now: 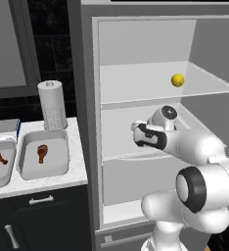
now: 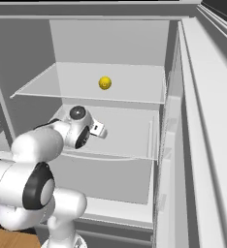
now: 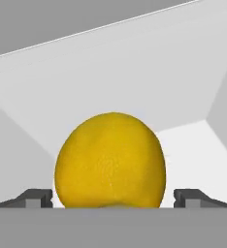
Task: Place one lemon and one chicken drumstick in each tupperware on the nearby counter, to pack two identical lunches.
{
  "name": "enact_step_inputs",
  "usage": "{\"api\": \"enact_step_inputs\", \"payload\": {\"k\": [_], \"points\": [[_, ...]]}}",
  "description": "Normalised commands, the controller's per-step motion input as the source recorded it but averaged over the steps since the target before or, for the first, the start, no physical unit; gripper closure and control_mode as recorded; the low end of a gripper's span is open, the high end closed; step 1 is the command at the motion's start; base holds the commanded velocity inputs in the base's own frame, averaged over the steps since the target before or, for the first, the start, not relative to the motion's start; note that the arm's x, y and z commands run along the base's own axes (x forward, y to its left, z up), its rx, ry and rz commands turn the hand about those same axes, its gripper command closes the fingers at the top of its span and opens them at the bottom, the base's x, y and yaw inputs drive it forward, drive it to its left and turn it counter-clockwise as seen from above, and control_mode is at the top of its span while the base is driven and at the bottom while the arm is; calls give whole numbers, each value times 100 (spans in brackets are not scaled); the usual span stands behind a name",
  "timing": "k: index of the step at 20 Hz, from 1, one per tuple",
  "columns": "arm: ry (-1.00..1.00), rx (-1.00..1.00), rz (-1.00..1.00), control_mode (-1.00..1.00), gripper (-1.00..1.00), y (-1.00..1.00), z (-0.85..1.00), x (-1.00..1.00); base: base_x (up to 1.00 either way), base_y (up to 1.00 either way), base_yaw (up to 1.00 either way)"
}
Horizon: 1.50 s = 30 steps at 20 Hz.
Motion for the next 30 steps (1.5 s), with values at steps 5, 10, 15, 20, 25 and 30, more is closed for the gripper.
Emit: {"api": "enact_step_inputs", "payload": {"k": [5,10,15,20,25,30], "points": [[0,1,0,-100,-100,-4,-28,51,0,0,0],[8,0,-1,-100,-100,-3,-60,20,0,0,0],[16,0,0,-100,100,0,-100,-7,0,0,0],[2,0,0,-100,100,0,-84,-61,0,0,0],[-2,-9,0,-100,100,13,-100,-88,0,0,0],[-31,-20,0,-100,100,37,-100,-31,0,0,0]]}}
